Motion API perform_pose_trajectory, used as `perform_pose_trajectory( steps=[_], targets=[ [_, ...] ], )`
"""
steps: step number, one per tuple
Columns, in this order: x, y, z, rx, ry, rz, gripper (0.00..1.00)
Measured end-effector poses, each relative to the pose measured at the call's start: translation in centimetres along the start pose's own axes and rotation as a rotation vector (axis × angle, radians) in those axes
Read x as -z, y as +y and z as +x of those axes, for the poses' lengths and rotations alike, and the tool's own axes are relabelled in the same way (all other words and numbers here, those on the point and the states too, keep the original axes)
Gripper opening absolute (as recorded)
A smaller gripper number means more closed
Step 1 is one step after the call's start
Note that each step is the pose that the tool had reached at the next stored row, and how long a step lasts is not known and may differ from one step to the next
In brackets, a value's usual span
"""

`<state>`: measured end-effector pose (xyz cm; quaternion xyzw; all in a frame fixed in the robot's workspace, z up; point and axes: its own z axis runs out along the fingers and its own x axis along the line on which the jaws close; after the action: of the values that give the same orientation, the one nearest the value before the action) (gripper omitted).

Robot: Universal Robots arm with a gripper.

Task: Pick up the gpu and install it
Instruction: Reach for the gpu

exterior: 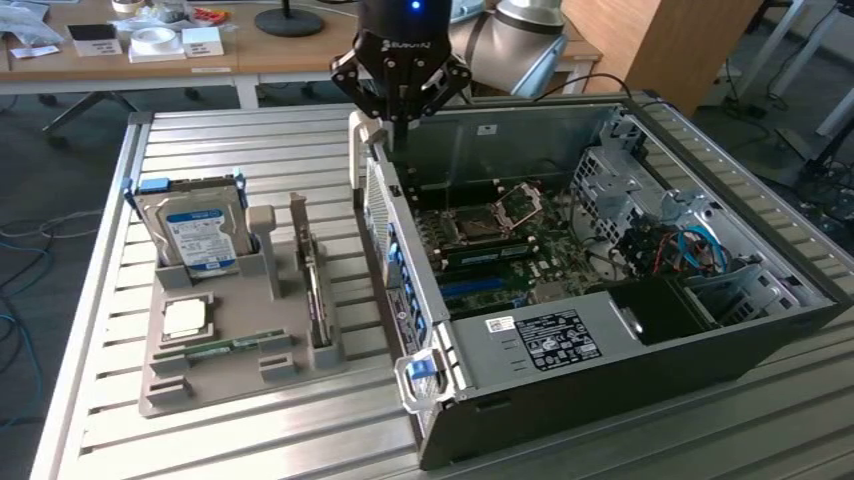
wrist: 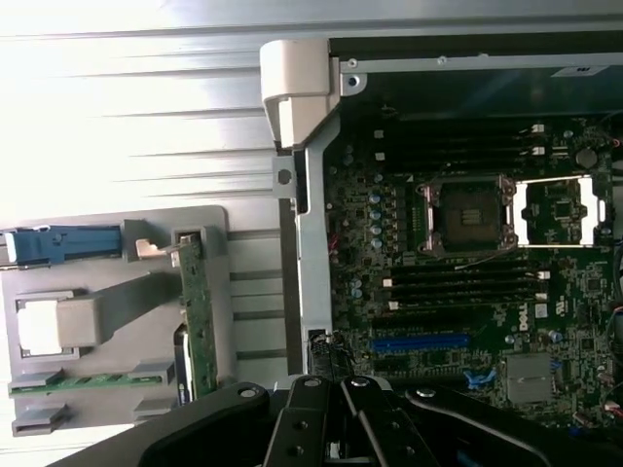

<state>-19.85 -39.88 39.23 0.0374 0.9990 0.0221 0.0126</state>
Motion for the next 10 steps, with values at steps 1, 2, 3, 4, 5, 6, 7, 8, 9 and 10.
perform_pose_trajectory(
  steps=[1, 2, 3, 4, 5, 6, 7, 8, 9, 10],
  targets=[
    [-0.01, -0.01, 0.2, 0.000, -0.0001, 0.0000, 0.11],
    [-0.01, -0.03, 0.4, 0.000, 0.0000, 0.0000, 0.11],
    [-0.01, -0.05, 0.6, 0.000, 0.0001, 0.0001, 0.11],
    [-0.02, -0.06, 0.9, 0.000, 0.0000, 0.0002, 0.11],
    [-0.04, -0.07, 1.2, 0.000, -0.0001, 0.0004, 0.11],
    [-0.05, -0.09, 1.4, 0.000, -0.0001, 0.0006, 0.11],
    [-0.06, -0.10, 1.7, 0.000, -0.0001, 0.0007, 0.11],
    [-0.07, -0.12, 2.0, 0.000, -0.0001, 0.0008, 0.11],
    [-0.09, -0.13, 2.2, 0.000, -0.0001, 0.0009, 0.11],
    [-0.10, -0.15, 2.5, 0.000, -0.0001, 0.0010, 0.11]
  ],
)
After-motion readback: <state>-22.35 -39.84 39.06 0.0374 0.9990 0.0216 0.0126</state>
